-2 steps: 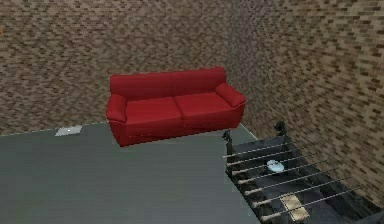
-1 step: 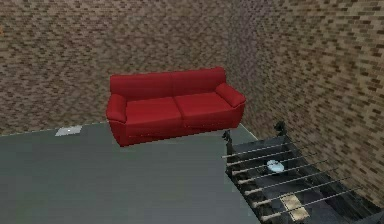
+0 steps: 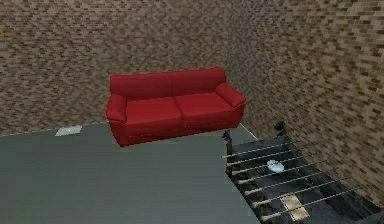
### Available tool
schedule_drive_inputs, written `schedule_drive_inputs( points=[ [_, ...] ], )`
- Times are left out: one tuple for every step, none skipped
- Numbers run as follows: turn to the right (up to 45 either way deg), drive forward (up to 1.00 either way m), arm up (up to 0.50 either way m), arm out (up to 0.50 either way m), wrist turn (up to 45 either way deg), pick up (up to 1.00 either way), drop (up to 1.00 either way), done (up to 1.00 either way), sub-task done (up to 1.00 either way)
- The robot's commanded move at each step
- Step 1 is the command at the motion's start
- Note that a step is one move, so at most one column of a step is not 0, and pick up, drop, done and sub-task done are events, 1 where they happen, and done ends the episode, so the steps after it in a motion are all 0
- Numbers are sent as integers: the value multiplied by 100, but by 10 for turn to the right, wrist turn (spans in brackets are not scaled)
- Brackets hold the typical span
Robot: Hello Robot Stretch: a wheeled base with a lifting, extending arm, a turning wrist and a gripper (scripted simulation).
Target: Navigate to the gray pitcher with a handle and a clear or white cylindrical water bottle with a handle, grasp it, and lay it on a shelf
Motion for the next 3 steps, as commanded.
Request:
schedule_drive_inputs(
  points=[
    [0, 0, 0, 0, 450, 0, 0, 0, 0],
    [0, 0, 0, 0, 450, 0, 0, 0, 0],
    [0, 0, 0, 0, 450, 0, 0, 0, 0]
  ],
)
